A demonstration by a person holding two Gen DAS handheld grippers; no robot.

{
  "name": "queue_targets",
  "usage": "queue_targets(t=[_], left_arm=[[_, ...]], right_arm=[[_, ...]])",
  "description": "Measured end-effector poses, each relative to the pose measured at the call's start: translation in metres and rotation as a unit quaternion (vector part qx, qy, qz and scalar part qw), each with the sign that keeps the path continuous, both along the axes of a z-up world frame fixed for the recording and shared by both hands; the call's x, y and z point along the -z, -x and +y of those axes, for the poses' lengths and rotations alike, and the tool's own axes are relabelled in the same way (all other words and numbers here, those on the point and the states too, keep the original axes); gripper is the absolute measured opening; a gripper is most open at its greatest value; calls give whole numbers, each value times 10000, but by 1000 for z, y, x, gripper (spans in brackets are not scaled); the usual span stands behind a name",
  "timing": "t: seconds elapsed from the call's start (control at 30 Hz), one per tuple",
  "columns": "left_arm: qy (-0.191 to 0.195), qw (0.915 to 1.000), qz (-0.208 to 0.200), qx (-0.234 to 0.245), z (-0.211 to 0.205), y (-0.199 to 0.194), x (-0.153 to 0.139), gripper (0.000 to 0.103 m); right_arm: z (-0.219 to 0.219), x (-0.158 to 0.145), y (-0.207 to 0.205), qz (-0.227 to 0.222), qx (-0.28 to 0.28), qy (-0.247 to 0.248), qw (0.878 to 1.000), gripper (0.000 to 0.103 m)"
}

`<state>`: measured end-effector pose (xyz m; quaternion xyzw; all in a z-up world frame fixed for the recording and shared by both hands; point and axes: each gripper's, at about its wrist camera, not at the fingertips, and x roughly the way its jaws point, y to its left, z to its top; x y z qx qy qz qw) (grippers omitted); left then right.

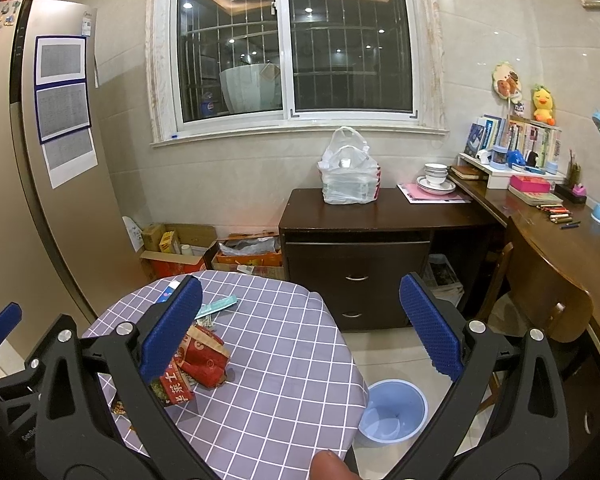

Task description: Collect trash

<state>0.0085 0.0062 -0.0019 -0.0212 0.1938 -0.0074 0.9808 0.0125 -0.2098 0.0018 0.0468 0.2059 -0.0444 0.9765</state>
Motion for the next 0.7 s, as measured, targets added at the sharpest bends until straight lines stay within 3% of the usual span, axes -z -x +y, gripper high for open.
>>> queue_targets(t=[0.4, 0.7], left_arm=[[-4, 10000, 29, -39, 5, -2, 3, 99], [-20, 9993, 267, -255, 22, -8, 21, 99]], right_arm=[[2, -2, -3, 40, -86, 33, 9999, 97], [18, 14, -17, 228, -357, 90, 9991, 97]])
